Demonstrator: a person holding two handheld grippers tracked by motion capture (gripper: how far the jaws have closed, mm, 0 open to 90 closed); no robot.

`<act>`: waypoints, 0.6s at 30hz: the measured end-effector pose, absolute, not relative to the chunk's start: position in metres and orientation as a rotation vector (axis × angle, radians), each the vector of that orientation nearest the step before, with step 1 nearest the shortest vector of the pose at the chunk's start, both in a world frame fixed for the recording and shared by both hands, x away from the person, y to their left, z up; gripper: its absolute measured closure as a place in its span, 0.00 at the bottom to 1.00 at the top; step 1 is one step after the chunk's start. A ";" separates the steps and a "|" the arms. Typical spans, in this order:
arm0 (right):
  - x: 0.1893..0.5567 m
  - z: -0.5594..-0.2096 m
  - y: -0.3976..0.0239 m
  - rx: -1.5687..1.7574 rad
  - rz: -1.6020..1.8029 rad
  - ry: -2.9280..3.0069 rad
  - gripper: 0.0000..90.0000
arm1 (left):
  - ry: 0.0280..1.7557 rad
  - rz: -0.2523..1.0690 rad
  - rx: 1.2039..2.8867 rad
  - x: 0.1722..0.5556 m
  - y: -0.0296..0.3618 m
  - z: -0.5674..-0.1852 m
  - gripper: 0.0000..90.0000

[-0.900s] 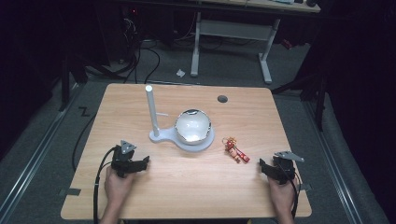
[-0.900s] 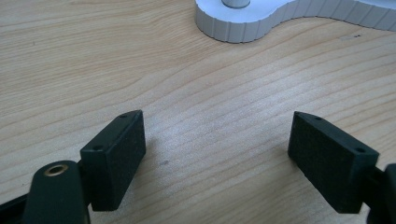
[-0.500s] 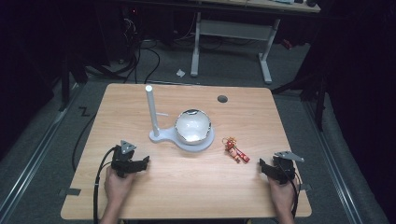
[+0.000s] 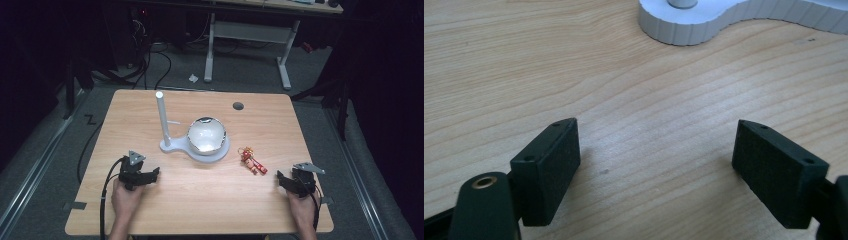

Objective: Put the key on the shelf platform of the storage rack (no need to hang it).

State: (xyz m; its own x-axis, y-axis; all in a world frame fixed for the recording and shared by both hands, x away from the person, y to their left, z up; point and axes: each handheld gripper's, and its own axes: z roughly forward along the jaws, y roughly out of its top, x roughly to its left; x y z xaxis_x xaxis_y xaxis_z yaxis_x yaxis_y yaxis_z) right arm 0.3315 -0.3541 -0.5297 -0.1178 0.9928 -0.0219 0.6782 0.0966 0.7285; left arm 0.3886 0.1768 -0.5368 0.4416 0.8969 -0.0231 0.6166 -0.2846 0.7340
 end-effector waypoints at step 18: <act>0.327 -0.525 -0.354 1.636 0.837 1.888 0.42 | 1.258 0.527 2.022 0.390 0.176 -0.537 0.22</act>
